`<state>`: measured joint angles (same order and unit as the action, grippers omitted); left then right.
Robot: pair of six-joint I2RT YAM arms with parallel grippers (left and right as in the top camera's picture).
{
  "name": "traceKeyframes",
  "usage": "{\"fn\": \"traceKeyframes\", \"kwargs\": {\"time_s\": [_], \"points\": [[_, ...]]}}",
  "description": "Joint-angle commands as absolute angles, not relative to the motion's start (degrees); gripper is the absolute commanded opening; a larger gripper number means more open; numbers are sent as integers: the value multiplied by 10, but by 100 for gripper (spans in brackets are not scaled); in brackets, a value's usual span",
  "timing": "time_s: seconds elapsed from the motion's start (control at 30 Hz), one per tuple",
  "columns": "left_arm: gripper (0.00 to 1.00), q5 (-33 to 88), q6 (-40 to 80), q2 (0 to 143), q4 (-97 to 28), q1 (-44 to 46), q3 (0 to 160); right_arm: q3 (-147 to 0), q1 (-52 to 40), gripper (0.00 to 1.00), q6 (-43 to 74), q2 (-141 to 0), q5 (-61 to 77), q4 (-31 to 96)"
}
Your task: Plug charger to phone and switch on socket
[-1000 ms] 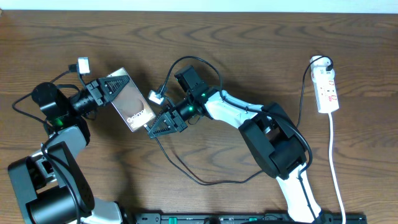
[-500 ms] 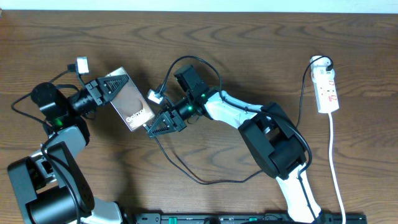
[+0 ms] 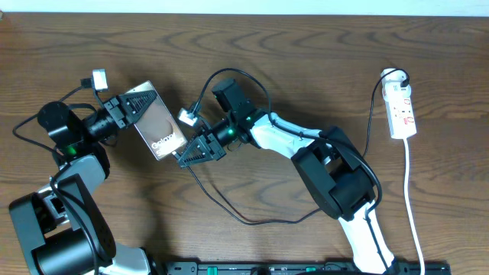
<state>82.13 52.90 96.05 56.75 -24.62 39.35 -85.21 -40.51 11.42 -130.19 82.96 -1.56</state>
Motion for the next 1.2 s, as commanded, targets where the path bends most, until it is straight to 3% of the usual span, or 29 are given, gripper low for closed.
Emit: {"fn": "traceKeyframes", "kwargs": {"time_s": [0.0, 0.57, 1.17], "points": [[7, 862, 536, 955, 567, -240, 389, -860, -403, 1, 138, -1303, 813, -29], [8, 828, 567, 955, 567, -240, 389, -860, -394, 1, 153, -1303, 795, -33], [7, 804, 561, 955, 568, -208, 389, -860, -403, 1, 284, -1303, 748, -165]]}}
